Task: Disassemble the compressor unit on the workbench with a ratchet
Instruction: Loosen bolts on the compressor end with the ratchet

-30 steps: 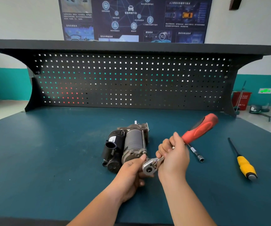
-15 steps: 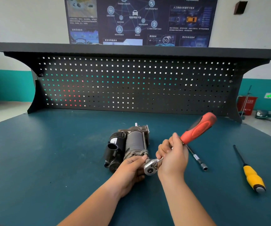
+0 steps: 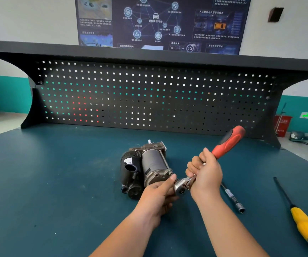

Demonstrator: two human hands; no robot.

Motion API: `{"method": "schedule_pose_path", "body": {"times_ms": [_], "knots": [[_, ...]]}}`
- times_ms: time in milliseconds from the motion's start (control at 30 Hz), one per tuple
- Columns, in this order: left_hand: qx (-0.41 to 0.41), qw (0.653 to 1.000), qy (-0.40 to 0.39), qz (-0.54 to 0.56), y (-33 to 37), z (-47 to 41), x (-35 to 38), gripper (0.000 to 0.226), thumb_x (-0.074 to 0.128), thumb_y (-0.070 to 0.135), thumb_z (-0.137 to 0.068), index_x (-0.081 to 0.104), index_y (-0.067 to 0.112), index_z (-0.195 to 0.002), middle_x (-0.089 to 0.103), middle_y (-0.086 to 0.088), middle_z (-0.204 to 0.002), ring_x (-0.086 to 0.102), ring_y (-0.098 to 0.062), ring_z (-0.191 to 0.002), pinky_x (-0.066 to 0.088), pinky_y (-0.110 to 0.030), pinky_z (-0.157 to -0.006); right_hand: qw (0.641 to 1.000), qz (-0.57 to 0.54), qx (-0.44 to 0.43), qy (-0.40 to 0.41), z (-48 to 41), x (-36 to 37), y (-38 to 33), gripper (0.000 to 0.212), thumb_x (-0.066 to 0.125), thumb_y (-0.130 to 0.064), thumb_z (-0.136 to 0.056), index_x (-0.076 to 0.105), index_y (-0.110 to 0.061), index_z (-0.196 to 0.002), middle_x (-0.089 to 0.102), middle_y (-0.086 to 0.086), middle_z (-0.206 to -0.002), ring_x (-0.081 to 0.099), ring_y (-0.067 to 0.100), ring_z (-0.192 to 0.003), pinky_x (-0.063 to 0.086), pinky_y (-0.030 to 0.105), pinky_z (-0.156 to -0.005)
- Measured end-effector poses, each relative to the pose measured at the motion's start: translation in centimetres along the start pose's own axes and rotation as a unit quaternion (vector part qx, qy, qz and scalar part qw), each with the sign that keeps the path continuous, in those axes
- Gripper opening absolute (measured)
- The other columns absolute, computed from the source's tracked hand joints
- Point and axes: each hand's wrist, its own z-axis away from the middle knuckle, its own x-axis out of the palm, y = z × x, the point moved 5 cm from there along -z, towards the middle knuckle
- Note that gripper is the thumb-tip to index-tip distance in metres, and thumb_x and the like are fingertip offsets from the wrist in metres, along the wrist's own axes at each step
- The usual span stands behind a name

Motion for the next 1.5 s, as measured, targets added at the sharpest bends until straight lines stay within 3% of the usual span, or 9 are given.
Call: {"method": "schedule_pose_path", "body": {"times_ms": [200,400,500,700,833,933,1200,1367,1500], "knots": [[-0.032,0.998,-0.011,0.051,0.2,0.4,0.7,0.020,0.068,0.035,-0.081,0.057,0.022,-0.073,0.050,0.002,-0.063,0.048,-0.005,-0.044,0.033,-0.016,-0.043,0.993,0.103,-0.038,-0.031,0.7,1.6,-0.7,0.035,0.039,-0.015,-0.098,0.028,-0.017,-0.065,0.026,-0.012,-0.039,0.022,0.005,-0.033,0.023,0.016,-0.035],[-0.047,0.991,-0.041,0.118,0.0,0.3,0.7,0.038,0.051,0.015,-0.090,0.065,0.015,-0.054,0.058,0.003,-0.053,0.047,-0.006,-0.043,0.036,-0.014,-0.040,0.903,0.312,-0.135,-0.263,2.8,5.2,0.4,0.020,0.054,-0.032,-0.084,0.049,-0.025,-0.066,0.035,-0.014,-0.045,0.030,0.002,-0.044,0.026,0.016,-0.046],[-0.043,0.992,-0.041,0.108,-0.2,0.3,0.6,0.034,0.046,0.012,-0.091,0.061,0.017,-0.060,0.052,0.003,-0.051,0.042,-0.007,-0.046,0.034,-0.015,-0.044,0.893,0.284,-0.131,-0.323,3.9,4.8,1.1,0.023,0.056,-0.028,-0.081,0.058,-0.034,-0.058,0.038,-0.015,-0.045,0.033,0.000,-0.044,0.027,0.012,-0.048],[-0.029,0.995,-0.009,0.095,-0.1,0.0,0.5,0.018,0.065,0.026,-0.082,0.064,0.017,-0.067,0.048,0.001,-0.060,0.038,-0.007,-0.047,0.034,-0.014,-0.037,0.992,0.030,-0.067,-0.100,2.0,1.1,0.0,0.033,0.048,-0.022,-0.089,0.040,-0.020,-0.057,0.031,-0.008,-0.041,0.026,0.007,-0.036,0.024,0.019,-0.040],[-0.003,0.997,-0.036,0.064,0.2,0.0,0.8,0.022,0.067,0.036,-0.068,0.074,0.017,-0.060,0.049,0.000,-0.071,0.039,-0.007,-0.056,0.036,-0.012,-0.042,0.984,-0.134,0.048,0.110,1.2,-2.1,1.2,0.030,0.037,-0.021,-0.096,0.035,-0.019,-0.066,0.027,-0.010,-0.041,0.023,0.007,-0.034,0.025,0.016,-0.037],[-0.004,0.996,-0.049,0.071,0.5,0.3,1.0,0.021,0.066,0.039,-0.064,0.077,0.022,-0.063,0.049,0.000,-0.075,0.043,-0.007,-0.057,0.038,-0.012,-0.043,0.970,-0.179,0.073,0.148,1.3,-2.5,1.7,0.024,0.037,-0.022,-0.092,0.035,-0.019,-0.068,0.027,-0.009,-0.043,0.024,0.008,-0.034,0.025,0.015,-0.037],[-0.029,0.997,-0.028,0.070,0.1,0.6,0.4,0.024,0.070,0.037,-0.065,0.062,0.016,-0.073,0.057,-0.003,-0.067,0.064,-0.010,-0.051,0.038,-0.014,-0.037,0.999,0.038,-0.028,-0.024,1.3,0.4,-0.5,0.019,0.036,-0.018,-0.096,0.042,-0.019,-0.077,0.031,-0.012,-0.045,0.026,0.006,-0.038,0.029,0.018,-0.042],[-0.022,0.994,-0.046,0.092,0.3,0.9,0.5,0.017,0.070,0.036,-0.065,0.074,0.019,-0.066,0.062,-0.002,-0.065,0.058,-0.010,-0.052,0.047,-0.017,-0.044,0.946,0.205,-0.141,-0.206,2.8,2.9,-0.5,0.020,0.034,-0.003,-0.100,0.044,-0.019,-0.093,0.038,-0.015,-0.054,0.031,0.002,-0.046,0.031,0.018,-0.048],[-0.012,0.993,-0.045,0.105,0.4,0.6,0.3,0.025,0.064,0.024,-0.085,0.074,0.015,-0.064,0.068,-0.002,-0.064,0.064,-0.009,-0.054,0.052,-0.018,-0.049,0.911,0.275,-0.196,-0.238,3.3,3.4,-0.4,0.026,0.036,-0.003,-0.099,0.045,-0.027,-0.103,0.047,-0.016,-0.066,0.041,0.001,-0.055,0.042,0.025,-0.059]]}}
